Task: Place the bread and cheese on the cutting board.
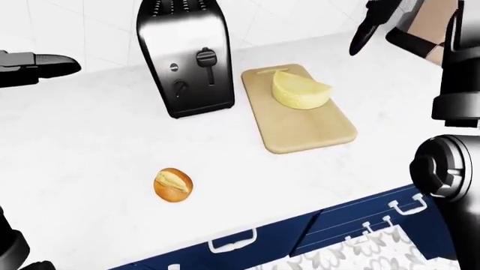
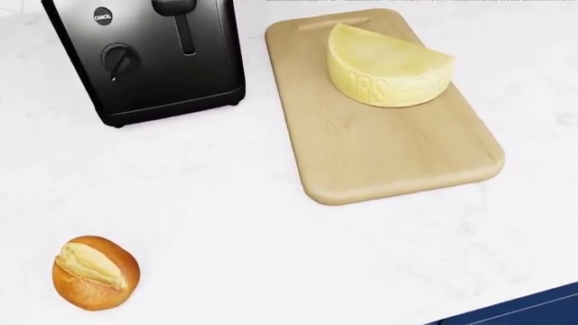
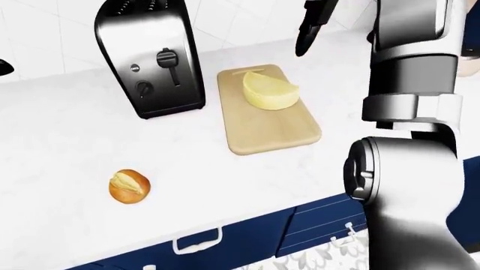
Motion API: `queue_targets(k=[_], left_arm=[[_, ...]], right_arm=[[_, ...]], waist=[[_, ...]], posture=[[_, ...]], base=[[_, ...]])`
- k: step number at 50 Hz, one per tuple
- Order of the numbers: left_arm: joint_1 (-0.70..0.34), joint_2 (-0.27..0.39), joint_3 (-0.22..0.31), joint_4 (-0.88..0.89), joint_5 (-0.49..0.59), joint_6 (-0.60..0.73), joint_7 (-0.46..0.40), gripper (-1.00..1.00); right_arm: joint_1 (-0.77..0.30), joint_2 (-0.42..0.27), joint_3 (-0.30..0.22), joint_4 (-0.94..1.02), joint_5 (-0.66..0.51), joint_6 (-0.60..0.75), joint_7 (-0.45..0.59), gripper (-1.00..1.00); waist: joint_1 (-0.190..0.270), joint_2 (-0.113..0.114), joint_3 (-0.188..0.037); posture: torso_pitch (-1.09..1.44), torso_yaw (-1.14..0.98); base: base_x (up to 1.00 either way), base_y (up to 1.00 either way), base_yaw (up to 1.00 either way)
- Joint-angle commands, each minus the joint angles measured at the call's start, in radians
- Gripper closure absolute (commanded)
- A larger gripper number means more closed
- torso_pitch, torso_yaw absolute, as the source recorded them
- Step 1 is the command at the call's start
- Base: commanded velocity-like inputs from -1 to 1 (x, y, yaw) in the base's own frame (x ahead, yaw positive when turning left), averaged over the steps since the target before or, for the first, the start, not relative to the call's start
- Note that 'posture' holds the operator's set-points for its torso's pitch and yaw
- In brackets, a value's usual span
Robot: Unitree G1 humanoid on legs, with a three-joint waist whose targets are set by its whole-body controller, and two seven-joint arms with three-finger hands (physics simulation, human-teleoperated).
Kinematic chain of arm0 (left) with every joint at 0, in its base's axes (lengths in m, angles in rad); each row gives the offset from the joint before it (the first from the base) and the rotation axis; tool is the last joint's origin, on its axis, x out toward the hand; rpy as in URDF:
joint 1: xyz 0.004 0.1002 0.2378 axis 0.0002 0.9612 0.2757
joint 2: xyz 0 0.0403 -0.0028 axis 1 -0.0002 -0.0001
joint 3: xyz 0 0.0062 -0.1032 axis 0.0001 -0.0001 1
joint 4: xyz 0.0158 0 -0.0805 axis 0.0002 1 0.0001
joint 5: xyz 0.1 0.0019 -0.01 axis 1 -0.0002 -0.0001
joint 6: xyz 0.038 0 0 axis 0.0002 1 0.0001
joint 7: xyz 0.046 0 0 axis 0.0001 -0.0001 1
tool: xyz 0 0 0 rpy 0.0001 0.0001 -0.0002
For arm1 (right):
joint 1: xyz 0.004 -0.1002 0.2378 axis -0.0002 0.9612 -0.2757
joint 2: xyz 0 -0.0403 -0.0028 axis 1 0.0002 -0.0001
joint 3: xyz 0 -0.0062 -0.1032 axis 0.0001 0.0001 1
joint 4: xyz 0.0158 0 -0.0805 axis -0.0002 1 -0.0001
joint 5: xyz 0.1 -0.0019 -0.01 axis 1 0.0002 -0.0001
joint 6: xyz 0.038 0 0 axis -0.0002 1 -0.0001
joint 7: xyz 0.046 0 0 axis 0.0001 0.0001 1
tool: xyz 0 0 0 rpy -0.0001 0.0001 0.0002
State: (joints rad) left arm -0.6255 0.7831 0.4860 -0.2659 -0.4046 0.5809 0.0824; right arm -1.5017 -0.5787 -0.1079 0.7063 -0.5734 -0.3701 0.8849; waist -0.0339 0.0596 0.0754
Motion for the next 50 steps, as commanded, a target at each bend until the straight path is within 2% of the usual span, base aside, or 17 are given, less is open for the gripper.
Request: queue_targets(k=[1, 3, 4, 6, 8, 10, 18, 24, 29, 50], left_arm=[[-0.023, 0.022, 0.019, -0.022, 0.005, -0.026, 0.003, -1.0], [-0.024, 0.021, 0.019, -0.022, 0.005, -0.025, 0.003, -1.0], [-0.027, 0.021, 0.017, -0.022, 0.005, -0.024, 0.004, -1.0], [-0.028, 0.021, 0.017, -0.021, 0.006, -0.025, 0.004, -1.0], [-0.026, 0.022, 0.02, -0.021, 0.005, -0.024, 0.003, -1.0], [-0.028, 0.023, 0.02, -0.019, 0.005, -0.025, 0.003, -1.0], [-0.027, 0.021, 0.018, -0.019, 0.004, -0.027, 0.004, -1.0], [-0.021, 0.018, 0.02, -0.024, 0.005, -0.026, 0.003, -1.0], [-0.02, 0.017, 0.02, -0.026, 0.007, -0.025, 0.002, -1.0], [-0.024, 0.019, 0.022, -0.019, 0.005, -0.027, 0.003, -1.0]], right_arm=[[-0.044, -0.009, -0.014, -0.025, 0.046, 0.012, 0.001, -1.0], [-0.083, -0.003, -0.019, 0.009, 0.07, -0.019, -0.05, -1.0], [-0.093, -0.002, -0.018, 0.038, 0.066, -0.067, -0.114, -1.0], [-0.117, -0.024, 0.013, 0.092, 0.013, -0.131, -0.167, -1.0], [-0.129, -0.006, 0.001, 0.076, 0.038, -0.033, -0.099, -1.0], [-0.123, 0.007, -0.002, 0.028, 0.075, -0.031, -0.054, -1.0], [-0.138, 0.031, -0.002, -0.02, 0.16, -0.009, 0.014, -1.0], [-0.06, 0.069, -0.007, -0.22, 0.254, 0.101, 0.115, -1.0], [-0.016, 0.108, 0.008, -0.351, 0.303, 0.165, 0.161, -1.0], [0.035, 0.267, 0.067, -0.517, 0.345, 0.184, 0.288, -1.0]], waist=[[0.0, 0.002, -0.027], [-0.001, 0.001, -0.028], [-0.001, 0.002, -0.028], [-0.001, 0.003, -0.027], [0.0, 0.003, -0.027], [0.0, 0.001, -0.025], [-0.001, 0.003, -0.023], [0.0, 0.001, -0.022], [0.0, 0.002, -0.022], [-0.01, 0.015, -0.025]], posture=[[0.0, 0.0], [0.0, 0.0], [0.0, 0.0], [0.0, 0.0], [0.0, 0.0], [0.0, 0.0], [0.0, 0.0], [0.0, 0.0], [0.0, 0.0], [0.0, 0.0]], base=[[0.0, 0.0, 0.0], [0.0, 0.0, 0.0], [0.0, 0.0, 0.0], [0.0, 0.0, 0.0], [0.0, 0.0, 0.0], [0.0, 0.0, 0.0], [0.0, 0.0, 0.0], [0.0, 0.0, 0.0], [0.0, 0.0, 0.0], [0.0, 0.0, 0.0]])
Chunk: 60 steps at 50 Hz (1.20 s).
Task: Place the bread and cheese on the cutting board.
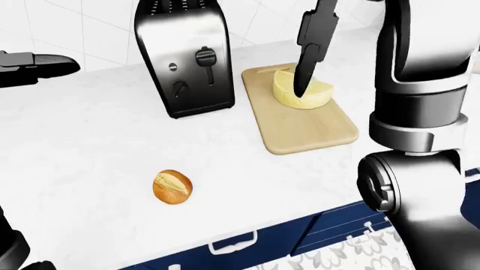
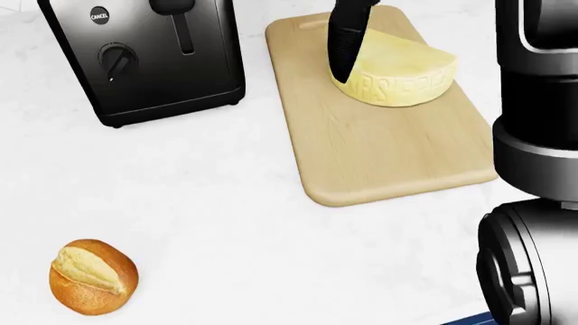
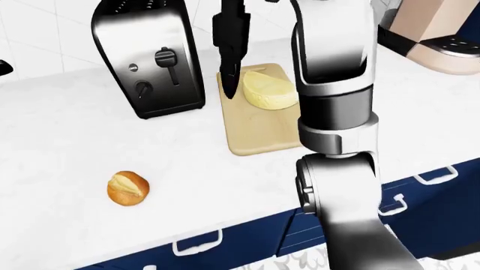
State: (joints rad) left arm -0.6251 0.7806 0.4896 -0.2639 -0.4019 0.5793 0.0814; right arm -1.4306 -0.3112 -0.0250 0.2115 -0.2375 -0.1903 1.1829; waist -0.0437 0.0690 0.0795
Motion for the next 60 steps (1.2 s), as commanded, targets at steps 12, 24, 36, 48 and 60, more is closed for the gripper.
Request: queue_targets(k=[12, 24, 36, 48, 60], left_arm=[[-0.012, 0.02, 0.023, -0.027, -0.001, -0.028, 0.005, -1.0], [-0.005, 0.021, 0.028, -0.031, -0.003, -0.027, 0.005, -1.0], [-0.008, 0.023, 0.028, -0.024, -0.004, -0.03, 0.005, -1.0], [-0.003, 0.021, 0.028, -0.029, -0.005, -0.031, 0.009, -1.0], [0.005, 0.017, 0.032, -0.029, -0.004, -0.036, 0.007, -1.0]], right_arm=[[-0.015, 0.107, 0.019, -0.129, 0.031, 0.05, 0.032, -1.0], [0.007, 0.203, 0.055, -0.204, 0.036, 0.08, 0.05, -1.0], [0.041, 0.258, 0.078, -0.214, 0.035, 0.042, 0.083, -1.0], [0.152, 0.298, 0.105, -0.28, 0.009, 0.058, 0.19, -1.0], [0.198, 0.341, 0.129, -0.197, -0.024, -0.079, 0.221, -1.0]], waist=[[-0.007, 0.015, -0.027], [-0.013, 0.024, -0.027], [-0.019, 0.031, -0.03], [-0.021, 0.035, -0.034], [-0.027, 0.041, -0.039]], posture=[[0.0, 0.0], [0.0, 0.0], [0.0, 0.0], [0.0, 0.0], [0.0, 0.0]], base=[[0.0, 0.0, 0.0], [0.0, 0.0, 0.0], [0.0, 0.0, 0.0], [0.0, 0.0, 0.0], [0.0, 0.0, 0.0]])
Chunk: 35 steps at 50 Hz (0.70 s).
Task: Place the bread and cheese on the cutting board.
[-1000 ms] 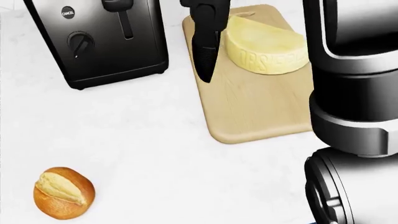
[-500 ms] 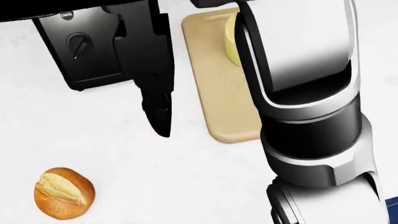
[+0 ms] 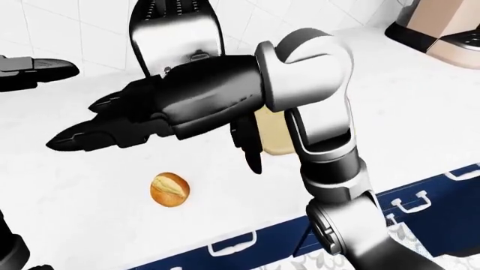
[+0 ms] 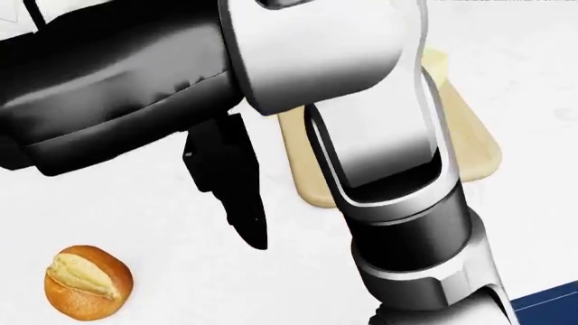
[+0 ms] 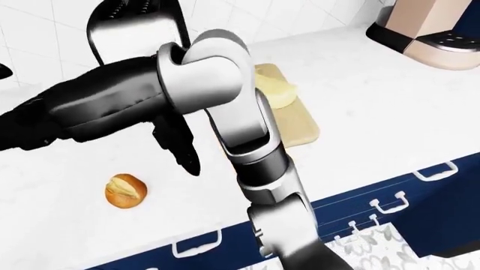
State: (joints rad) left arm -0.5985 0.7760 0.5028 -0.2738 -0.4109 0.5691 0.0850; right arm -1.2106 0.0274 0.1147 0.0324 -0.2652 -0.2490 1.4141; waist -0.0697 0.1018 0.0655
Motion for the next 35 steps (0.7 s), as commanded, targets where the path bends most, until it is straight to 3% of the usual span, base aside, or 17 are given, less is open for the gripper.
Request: queue_targets(k=[1, 16, 29, 35], left_arm=[[-0.02, 0.021, 0.02, -0.021, 0.005, -0.026, 0.003, -1.0], [-0.015, 0.024, 0.026, -0.018, -0.001, -0.029, 0.005, -1.0], [-0.005, 0.021, 0.03, -0.025, -0.003, -0.028, 0.005, -1.0], [-0.004, 0.024, 0.034, -0.027, -0.005, -0.026, 0.004, -1.0]], right_arm=[[-0.011, 0.009, -0.007, -0.02, -0.001, -0.025, -0.006, -1.0], [0.116, 0.054, 0.024, -0.027, -0.083, -0.097, 0.065, -1.0], [0.153, 0.077, 0.037, 0.022, -0.161, -0.163, 0.036, -1.0], [0.163, 0.096, 0.04, 0.057, -0.22, -0.196, -0.032, -1.0]], waist=[[-0.001, 0.009, -0.025], [-0.003, 0.012, -0.031], [-0.004, 0.014, -0.034], [-0.003, 0.016, -0.035]], posture=[[0.0, 0.0], [0.0, 0.0], [0.0, 0.0], [0.0, 0.0]], base=[[0.0, 0.0, 0.0], [0.0, 0.0, 0.0], [0.0, 0.0, 0.0], [0.0, 0.0, 0.0]])
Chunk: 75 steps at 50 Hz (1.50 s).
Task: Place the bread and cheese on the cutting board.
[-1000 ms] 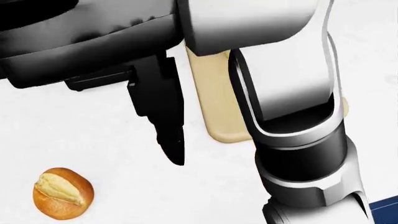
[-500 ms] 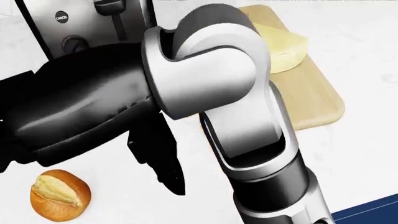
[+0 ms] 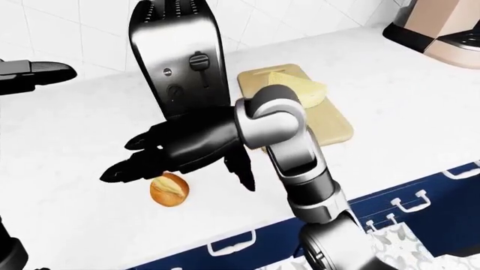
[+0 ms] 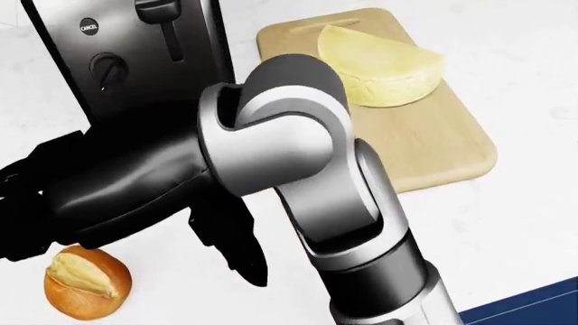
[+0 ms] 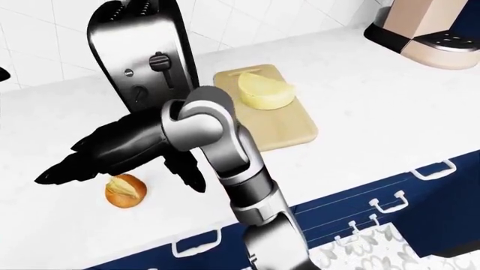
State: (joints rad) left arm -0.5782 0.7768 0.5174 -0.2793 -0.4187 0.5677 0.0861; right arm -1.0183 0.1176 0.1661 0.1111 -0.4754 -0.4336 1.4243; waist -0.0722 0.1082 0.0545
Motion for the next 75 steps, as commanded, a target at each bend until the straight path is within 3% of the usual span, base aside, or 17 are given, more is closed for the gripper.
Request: queue_targets(k=[1, 8, 38, 55, 75], left_arm=[[-0.023, 0.024, 0.02, -0.02, 0.003, -0.026, 0.003, -1.0], [-0.019, 0.021, 0.021, -0.02, 0.003, -0.03, 0.003, -1.0], [-0.002, 0.015, 0.029, -0.031, 0.001, -0.03, 0.002, -1.0], [0.0, 0.019, 0.034, -0.027, -0.005, -0.034, 0.004, -1.0], [0.018, 0.012, 0.042, -0.038, -0.008, -0.036, 0.003, -1.0]], right_arm=[[-0.032, 0.008, -0.011, -0.017, -0.013, -0.014, -0.049, -1.0], [-0.035, 0.026, -0.004, 0.025, -0.049, -0.041, -0.095, -1.0], [0.032, 0.093, 0.038, 0.07, -0.126, -0.11, -0.094, -1.0], [-0.017, 0.108, 0.04, 0.115, -0.104, -0.096, 0.033, -1.0], [-0.097, 0.137, 0.031, 0.302, -0.182, -0.213, -0.117, -1.0]], waist=[[-0.001, 0.009, -0.024], [0.0, 0.011, -0.025], [0.0, 0.014, -0.028], [-0.003, 0.017, -0.028], [-0.004, 0.025, -0.03]], posture=[[0.0, 0.0], [0.0, 0.0], [0.0, 0.0], [0.0, 0.0], [0.0, 0.0]], base=[[0.0, 0.0, 0.0], [0.0, 0.0, 0.0], [0.0, 0.0, 0.0], [0.0, 0.0, 0.0], [0.0, 0.0, 0.0]])
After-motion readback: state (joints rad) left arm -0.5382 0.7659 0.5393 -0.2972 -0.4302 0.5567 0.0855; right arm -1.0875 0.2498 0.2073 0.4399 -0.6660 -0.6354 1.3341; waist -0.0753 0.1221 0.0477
